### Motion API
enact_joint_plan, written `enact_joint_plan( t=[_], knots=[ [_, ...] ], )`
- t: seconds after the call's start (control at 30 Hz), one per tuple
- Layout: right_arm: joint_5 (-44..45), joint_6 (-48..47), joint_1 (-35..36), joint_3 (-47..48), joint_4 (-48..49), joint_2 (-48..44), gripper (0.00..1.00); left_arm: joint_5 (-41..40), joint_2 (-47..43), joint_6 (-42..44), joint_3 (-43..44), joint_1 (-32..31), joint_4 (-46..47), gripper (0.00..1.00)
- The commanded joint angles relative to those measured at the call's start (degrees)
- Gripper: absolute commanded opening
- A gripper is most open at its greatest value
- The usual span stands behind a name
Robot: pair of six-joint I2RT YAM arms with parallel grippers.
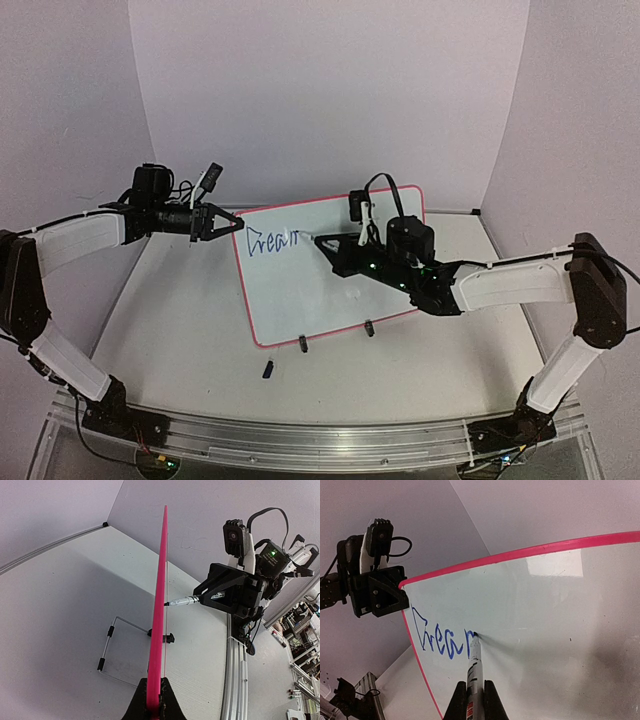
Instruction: Write a sentence on the whiteboard
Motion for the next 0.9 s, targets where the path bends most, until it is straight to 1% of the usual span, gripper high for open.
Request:
enact_joint_plan(
  t=[0.0,0.17,0.63,0.87],
  knots=[
    [4.4,-0.4,-0.2,0.6,1.9,-1.4,0.0,-0.9,0.4,5.4,0.4,-1.9,-4.0,0.0],
    [5.4,-0.3,-0.2,-1.6,1.8,-3.0,0.0,-0.9,0.4,5.4,0.4,-1.9,-4.0,0.0],
    [2.3,2.0,-0.1,-6.1,0.3,-3.6,0.0,-0.9,0.5,5.4,0.4,-2.0,-4.1,0.0],
    [0.6,2.0,0.0,-6.2,1.3,-7.9,0.0,-1.0,0.6,5.4,0.5,-2.0,-4.2,0.0]
  ],
)
